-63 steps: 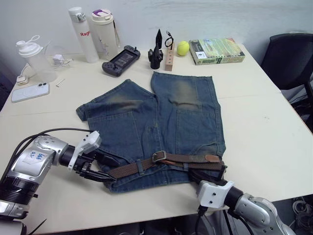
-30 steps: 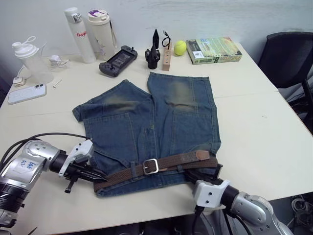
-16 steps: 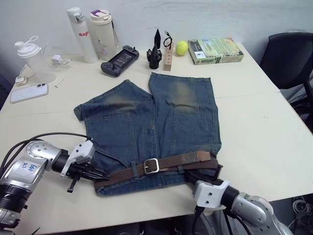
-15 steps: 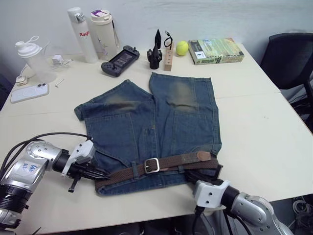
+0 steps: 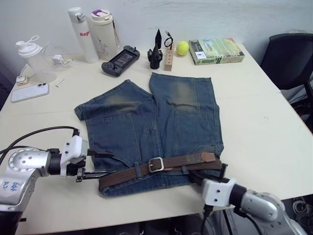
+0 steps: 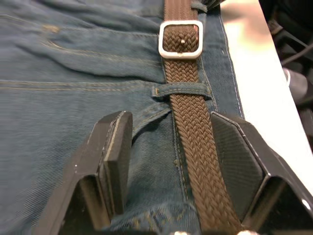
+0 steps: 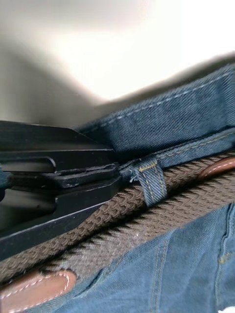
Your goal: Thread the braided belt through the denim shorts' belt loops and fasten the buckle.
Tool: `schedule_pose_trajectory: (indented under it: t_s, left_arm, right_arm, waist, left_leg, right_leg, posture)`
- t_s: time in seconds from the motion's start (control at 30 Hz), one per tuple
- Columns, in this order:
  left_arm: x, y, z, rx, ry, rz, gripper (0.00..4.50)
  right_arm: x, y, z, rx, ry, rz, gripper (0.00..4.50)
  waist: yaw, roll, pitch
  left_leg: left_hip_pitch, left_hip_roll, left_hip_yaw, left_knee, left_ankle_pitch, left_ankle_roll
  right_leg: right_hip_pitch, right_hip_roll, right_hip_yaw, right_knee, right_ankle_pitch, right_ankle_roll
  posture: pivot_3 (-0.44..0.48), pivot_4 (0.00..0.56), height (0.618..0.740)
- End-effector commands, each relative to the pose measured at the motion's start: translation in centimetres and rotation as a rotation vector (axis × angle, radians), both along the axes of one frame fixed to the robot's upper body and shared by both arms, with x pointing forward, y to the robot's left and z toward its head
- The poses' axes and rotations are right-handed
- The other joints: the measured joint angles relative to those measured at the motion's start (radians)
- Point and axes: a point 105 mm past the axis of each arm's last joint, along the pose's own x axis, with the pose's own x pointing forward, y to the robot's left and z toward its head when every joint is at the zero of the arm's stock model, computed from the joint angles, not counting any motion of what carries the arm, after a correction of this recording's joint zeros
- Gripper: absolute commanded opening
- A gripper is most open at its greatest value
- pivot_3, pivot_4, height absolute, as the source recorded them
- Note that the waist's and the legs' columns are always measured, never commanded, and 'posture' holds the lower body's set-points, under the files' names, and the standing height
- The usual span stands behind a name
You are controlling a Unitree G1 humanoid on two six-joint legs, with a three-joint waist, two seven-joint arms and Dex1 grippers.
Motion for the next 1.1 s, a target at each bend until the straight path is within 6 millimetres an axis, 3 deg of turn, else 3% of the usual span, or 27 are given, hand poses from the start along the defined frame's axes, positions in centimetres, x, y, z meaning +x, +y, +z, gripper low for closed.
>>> schedule_pose_trajectory:
  t_s: [0.03,0.23,0.33,0.53,0.8,1.1]
  left_arm:
    - [-0.7,-0.4,1.4,-0.036,-0.076,0.028,2.82]
    - [-1.2,-0.9,1.3,-0.082,-0.083,0.093,2.82]
    - [-1.1,-1.1,1.4,-0.091,-0.087,0.101,2.86]
    - [-1.4,-0.9,1.8,-0.081,-0.100,0.099,2.86]
    - [-1.4,-1.1,3.4,-0.106,-0.146,0.106,2.86]
    - [-0.1,-0.6,3.2,-0.102,-0.232,0.204,2.86]
  right_arm:
    - [-0.7,-0.1,2.1,0.067,0.033,0.022,0.00]
    - [-0.9,-0.2,3.7,0.126,0.136,0.033,0.00]
    - [-0.8,-0.1,3.4,0.135,0.157,0.024,1.09]
    - [-0.9,-1.4,4.5,0.198,0.217,-0.012,3.90]
    - [2.7,-5.6,11.6,0.508,0.165,-0.140,3.90]
    - [2.6,-5.0,9.1,0.462,0.259,-0.133,3.90]
  waist:
    - [0.001,0.000,0.000]
    - [0.002,0.000,0.000]
    - [0.002,0.000,0.000]
    - [0.001,0.000,0.000]
    - [-0.001,0.001,0.001]
    - [0.001,0.001,0.001]
  left_leg:
    - [0.000,0.000,0.000,0.000,0.000,0.000]
    - [0.002,0.000,-0.003,-0.001,-0.001,0.000]
    - [0.002,0.000,-0.004,-0.001,-0.001,0.000]
    - [0.002,0.000,-0.004,-0.001,-0.001,0.000]
    - [0.002,0.000,-0.004,-0.001,-0.002,0.001]
    - [0.001,0.000,-0.004,-0.001,-0.002,0.001]
  right_leg:
    - [0.000,0.000,0.000,-0.001,0.000,0.000]
    - [0.005,0.000,-0.002,-0.004,0.000,0.000]
    - [0.006,0.000,-0.003,-0.005,0.000,0.000]
    - [0.006,0.000,-0.003,-0.005,0.000,0.000]
    - [0.006,-0.001,-0.003,-0.006,0.000,0.000]
    - [0.006,0.000,-0.004,-0.006,0.000,0.000]
  posture:
    - [0.000,0.150,0.724]
    - [0.000,0.150,0.724]
    - [0.000,0.150,0.724]
    - [0.000,0.150,0.724]
    - [0.000,0.150,0.724]
    - [0.000,0.150,0.724]
